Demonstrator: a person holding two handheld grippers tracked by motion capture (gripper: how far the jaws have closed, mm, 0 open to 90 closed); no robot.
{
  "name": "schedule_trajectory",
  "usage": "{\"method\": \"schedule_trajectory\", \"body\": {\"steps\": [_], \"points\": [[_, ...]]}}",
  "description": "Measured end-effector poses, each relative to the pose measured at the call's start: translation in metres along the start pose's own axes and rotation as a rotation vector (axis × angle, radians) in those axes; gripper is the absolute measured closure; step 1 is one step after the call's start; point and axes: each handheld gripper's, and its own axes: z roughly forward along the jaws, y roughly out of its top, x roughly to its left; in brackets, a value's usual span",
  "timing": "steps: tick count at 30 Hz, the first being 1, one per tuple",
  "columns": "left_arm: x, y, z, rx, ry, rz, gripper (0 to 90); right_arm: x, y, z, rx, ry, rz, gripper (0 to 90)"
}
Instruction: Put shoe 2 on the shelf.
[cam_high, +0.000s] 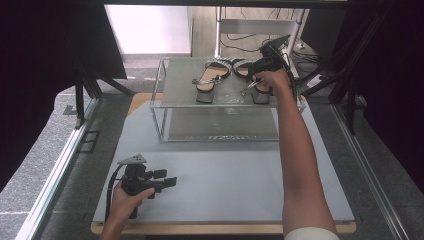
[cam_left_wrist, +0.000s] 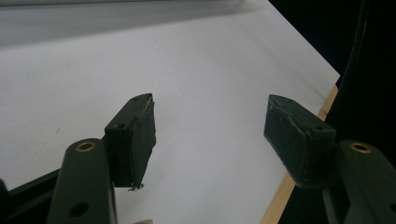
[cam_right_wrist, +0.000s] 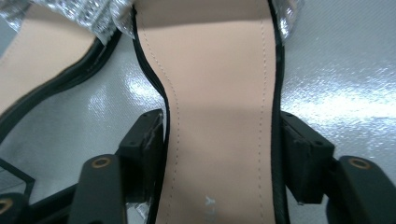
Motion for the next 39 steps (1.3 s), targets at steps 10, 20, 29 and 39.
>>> {"method": "schedule_trajectory", "body": {"steps": [10,20,29,39], "points": [[-0.002,0.001,0.003,0.004,0.001,0.0,34.3,-0.001,-0.01,-0.025,-0.208,0.084,-0.051,24.9],[-0.015,0.02,-0.005,-0.04,0.071,0.045,36.0,-0.008,-0.033,-0.065,-0.36,0.198,-0.129,35.5],[-0.022,0.086,-0.033,-0.185,0.174,0.048,58.8,-0.026,-0.082,-0.099,-0.431,0.173,-0.207,54.7],[-0.005,0.17,-0.013,-0.199,0.244,0.005,82.2,-0.059,-0.115,-0.086,-0.405,0.112,-0.22,73.5]]}}
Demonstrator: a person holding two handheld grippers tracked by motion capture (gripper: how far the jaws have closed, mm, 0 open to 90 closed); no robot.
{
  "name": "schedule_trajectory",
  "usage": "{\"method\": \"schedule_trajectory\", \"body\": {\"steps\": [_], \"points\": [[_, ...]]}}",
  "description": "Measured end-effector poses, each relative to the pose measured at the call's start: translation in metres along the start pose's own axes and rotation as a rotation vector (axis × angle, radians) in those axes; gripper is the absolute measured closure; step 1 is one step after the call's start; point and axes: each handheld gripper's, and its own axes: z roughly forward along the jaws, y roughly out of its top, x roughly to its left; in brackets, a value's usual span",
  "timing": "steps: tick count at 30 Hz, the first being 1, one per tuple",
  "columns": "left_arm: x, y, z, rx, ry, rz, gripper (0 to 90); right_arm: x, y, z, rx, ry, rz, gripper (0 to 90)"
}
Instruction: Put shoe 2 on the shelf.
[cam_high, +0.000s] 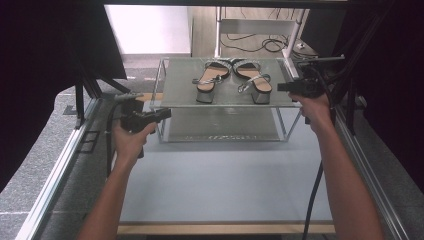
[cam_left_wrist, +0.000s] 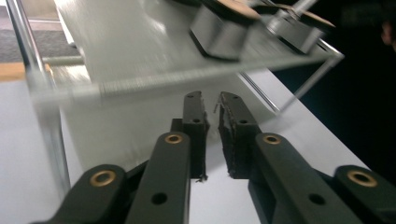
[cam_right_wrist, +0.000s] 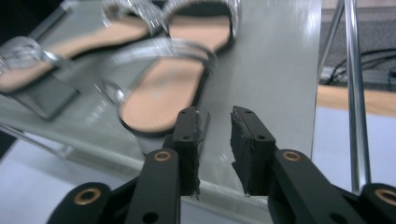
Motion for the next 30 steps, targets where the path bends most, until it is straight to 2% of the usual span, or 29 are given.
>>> {"method": "schedule_trajectory", "body": {"steps": [4,8,11,15,18,19,20,22,25,28,29,30], "points": [[0.0,0.018,0.02,0.019,0.038,0.0,83.0,-0.005,-0.013,0.012,0.028,-0.022,-0.012,77.3],[-0.003,0.033,0.04,0.033,0.062,0.001,83.1,-0.004,-0.02,0.022,0.044,-0.034,-0.027,79.7],[-0.004,0.042,0.057,0.072,0.084,0.002,82.8,0.0,-0.021,0.028,0.046,-0.043,-0.044,79.8],[-0.011,0.048,0.079,0.11,0.067,0.006,81.7,0.004,-0.021,0.032,0.047,-0.035,-0.052,79.7],[-0.018,0.05,0.089,0.108,0.045,0.001,81.1,0.008,-0.023,0.034,0.045,-0.036,-0.057,81.4],[-0.02,0.051,0.09,0.102,0.04,-0.002,80.9,0.008,-0.023,0.034,0.038,-0.035,-0.053,81.6],[-0.023,0.052,0.092,0.099,0.055,0.011,82.0,0.008,-0.024,0.034,0.036,-0.029,-0.045,81.7],[-0.025,0.053,0.093,0.106,0.058,0.022,83.1,0.007,-0.026,0.033,0.036,-0.017,-0.036,82.6],[-0.03,0.053,0.095,0.113,0.044,0.042,84.9,0.014,-0.028,0.034,0.024,-0.016,-0.037,86.2],[-0.037,0.052,0.099,0.115,0.014,0.048,84.9,0.02,-0.028,0.036,0.026,-0.016,-0.05,87.5],[-0.042,0.052,0.103,0.121,-0.005,0.057,84.8,0.025,-0.027,0.038,0.033,0.001,-0.056,88.1],[-0.042,0.052,0.103,0.121,-0.005,0.057,84.8,0.025,-0.027,0.038,0.033,0.001,-0.056,88.1]]}}
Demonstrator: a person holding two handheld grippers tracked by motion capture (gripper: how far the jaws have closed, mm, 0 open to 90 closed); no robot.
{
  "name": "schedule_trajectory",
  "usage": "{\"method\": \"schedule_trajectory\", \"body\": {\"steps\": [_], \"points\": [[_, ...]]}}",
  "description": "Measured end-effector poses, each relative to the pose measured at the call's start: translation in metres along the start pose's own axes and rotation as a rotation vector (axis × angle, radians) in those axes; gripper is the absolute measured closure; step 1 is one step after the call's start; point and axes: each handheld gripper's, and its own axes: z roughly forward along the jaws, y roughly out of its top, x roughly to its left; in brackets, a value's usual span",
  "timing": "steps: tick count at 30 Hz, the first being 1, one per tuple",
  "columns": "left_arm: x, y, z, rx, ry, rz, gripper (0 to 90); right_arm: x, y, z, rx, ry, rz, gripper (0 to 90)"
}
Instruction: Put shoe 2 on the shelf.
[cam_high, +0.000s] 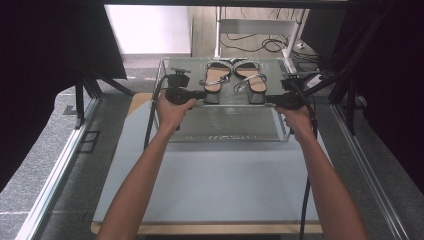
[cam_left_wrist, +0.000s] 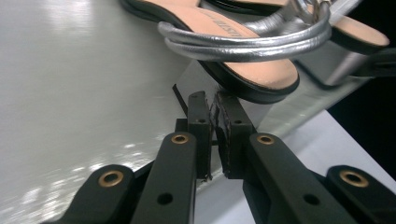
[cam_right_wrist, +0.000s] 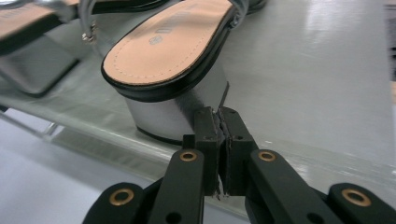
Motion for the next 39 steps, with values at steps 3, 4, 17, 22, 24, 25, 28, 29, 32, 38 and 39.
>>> {"method": "schedule_trajectory", "body": {"steps": [3,4,17,22,24,25,28,29,32,38,39], "points": [[-0.005,0.002,0.005,0.01,-0.027,0.009,84.5,0.01,0.001,0.004,0.005,0.033,-0.009,88.6],[-0.007,0.003,0.008,0.013,-0.041,0.003,84.3,0.014,0.001,0.005,0.01,0.044,-0.019,88.6],[-0.011,0.002,0.017,0.012,-0.072,0.008,72.3,0.027,0.0,0.013,0.006,0.08,-0.058,81.4],[-0.001,-0.008,-0.002,-0.012,-0.049,0.023,58.1,0.016,-0.007,0.002,-0.019,0.097,-0.045,74.7],[0.001,-0.016,-0.014,-0.039,-0.038,0.046,57.1,0.011,-0.011,-0.009,-0.045,0.121,-0.034,73.6],[0.001,-0.02,-0.02,-0.045,-0.045,0.06,56.2,0.009,-0.014,-0.014,-0.061,0.133,-0.034,72.7],[0.0,-0.036,-0.038,-0.052,-0.066,0.103,54.3,0.007,-0.024,-0.032,-0.09,0.167,-0.057,69.7],[0.0,-0.043,-0.043,-0.053,-0.076,0.11,53.5,0.007,-0.029,-0.038,-0.094,0.178,-0.07,68.1],[0.0,-0.067,-0.058,-0.052,-0.092,0.124,51.6,0.005,-0.047,-0.053,-0.105,0.219,-0.114,63.3],[-0.002,-0.109,-0.084,-0.063,-0.149,0.128,48.9,-0.003,-0.094,-0.071,-0.153,0.231,-0.136,56.3],[-0.002,-0.114,-0.088,-0.06,-0.154,0.134,48.2,-0.003,-0.101,-0.072,-0.157,0.224,-0.146,55.6]]}}
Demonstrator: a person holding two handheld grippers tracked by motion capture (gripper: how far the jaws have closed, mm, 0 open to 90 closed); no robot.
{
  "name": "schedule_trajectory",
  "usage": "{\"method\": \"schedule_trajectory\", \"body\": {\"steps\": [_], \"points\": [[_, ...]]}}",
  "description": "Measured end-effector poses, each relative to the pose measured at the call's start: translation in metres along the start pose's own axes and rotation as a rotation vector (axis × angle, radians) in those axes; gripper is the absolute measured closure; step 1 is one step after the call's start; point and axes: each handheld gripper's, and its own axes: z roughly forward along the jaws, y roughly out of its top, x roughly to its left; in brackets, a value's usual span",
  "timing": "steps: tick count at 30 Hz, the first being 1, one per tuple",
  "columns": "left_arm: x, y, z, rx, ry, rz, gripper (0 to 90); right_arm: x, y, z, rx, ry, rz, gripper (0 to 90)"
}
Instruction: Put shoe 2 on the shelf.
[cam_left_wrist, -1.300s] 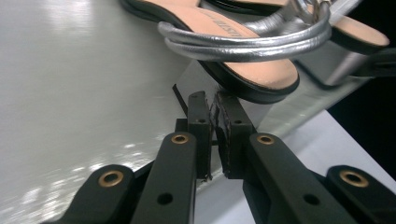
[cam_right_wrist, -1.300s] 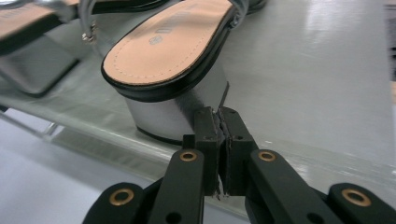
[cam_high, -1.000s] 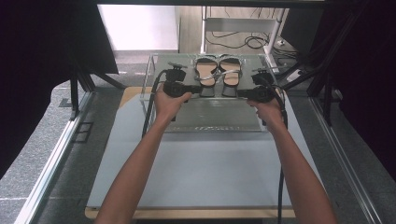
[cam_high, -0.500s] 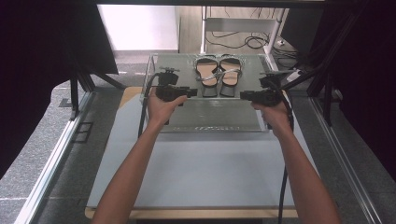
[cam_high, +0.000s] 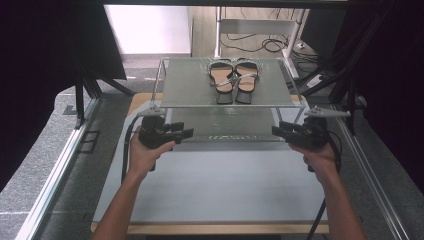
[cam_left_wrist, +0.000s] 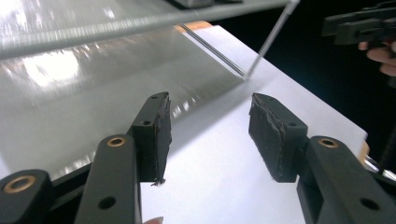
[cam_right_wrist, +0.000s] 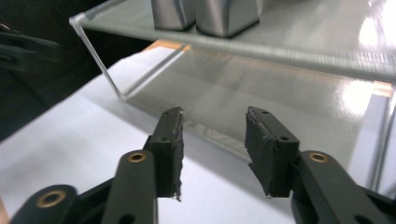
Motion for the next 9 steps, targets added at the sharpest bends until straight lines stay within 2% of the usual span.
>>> {"method": "schedule_trajectory", "body": {"steps": [4,9], "points": [[-0.001,-0.008,-0.006,0.017,0.0,0.004,45.9,-0.001,-0.016,-0.004,-0.006,-0.006,-0.015,50.7],[-0.004,-0.011,-0.011,0.025,-0.007,0.015,40.6,0.002,-0.019,-0.006,-0.021,0.0,-0.034,43.7]]}}
